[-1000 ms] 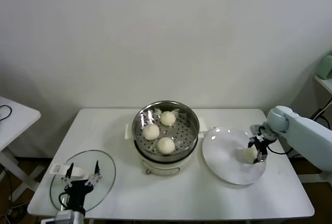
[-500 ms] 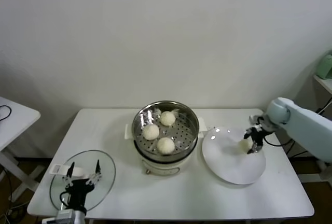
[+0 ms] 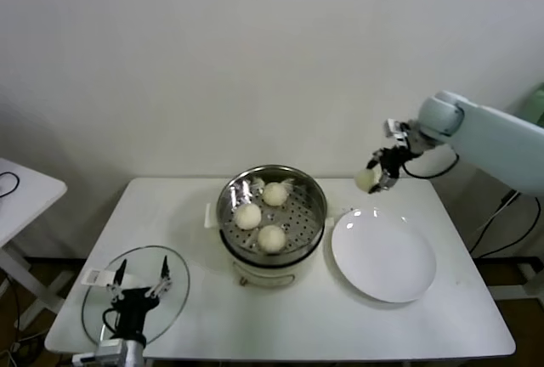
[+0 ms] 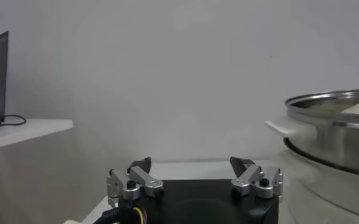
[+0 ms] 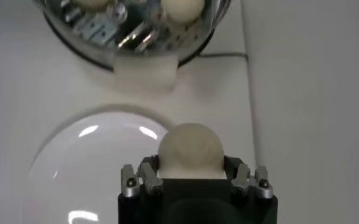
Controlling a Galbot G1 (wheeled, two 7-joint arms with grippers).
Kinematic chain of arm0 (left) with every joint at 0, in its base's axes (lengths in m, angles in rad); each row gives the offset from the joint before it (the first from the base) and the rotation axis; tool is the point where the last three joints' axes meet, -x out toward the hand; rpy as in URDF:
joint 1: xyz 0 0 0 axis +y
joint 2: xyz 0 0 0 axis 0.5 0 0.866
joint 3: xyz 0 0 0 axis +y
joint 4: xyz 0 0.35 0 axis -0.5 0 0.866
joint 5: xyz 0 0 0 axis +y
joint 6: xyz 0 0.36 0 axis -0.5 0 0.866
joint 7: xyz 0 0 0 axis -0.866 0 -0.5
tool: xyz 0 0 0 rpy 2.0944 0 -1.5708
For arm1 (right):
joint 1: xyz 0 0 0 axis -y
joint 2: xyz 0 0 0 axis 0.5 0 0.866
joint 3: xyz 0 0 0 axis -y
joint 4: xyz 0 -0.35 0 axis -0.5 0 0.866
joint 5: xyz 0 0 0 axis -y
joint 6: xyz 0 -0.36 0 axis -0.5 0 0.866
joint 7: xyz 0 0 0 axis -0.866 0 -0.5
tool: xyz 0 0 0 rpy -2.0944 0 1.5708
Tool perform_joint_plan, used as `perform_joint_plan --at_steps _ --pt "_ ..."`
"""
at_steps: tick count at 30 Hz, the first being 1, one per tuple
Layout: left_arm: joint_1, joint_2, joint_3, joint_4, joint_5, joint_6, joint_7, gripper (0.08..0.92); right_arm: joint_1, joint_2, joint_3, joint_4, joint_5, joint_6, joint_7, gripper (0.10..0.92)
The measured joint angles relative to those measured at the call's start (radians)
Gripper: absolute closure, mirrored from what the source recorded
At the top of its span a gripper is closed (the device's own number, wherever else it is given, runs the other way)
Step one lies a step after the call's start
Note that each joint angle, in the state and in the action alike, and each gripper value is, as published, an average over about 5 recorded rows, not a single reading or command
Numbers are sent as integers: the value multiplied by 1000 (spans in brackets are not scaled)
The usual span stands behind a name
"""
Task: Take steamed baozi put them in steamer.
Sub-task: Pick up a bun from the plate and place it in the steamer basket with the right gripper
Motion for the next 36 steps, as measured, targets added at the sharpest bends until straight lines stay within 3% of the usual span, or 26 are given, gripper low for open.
perform_joint_plan --at_steps 15,36 --pt "-11 1 17 -22 20 4 -2 177 133 183 -146 94 265 -78 88 338" --pt "-15 2 24 -21 27 2 0 177 85 268 -259 146 337 -116 170 338"
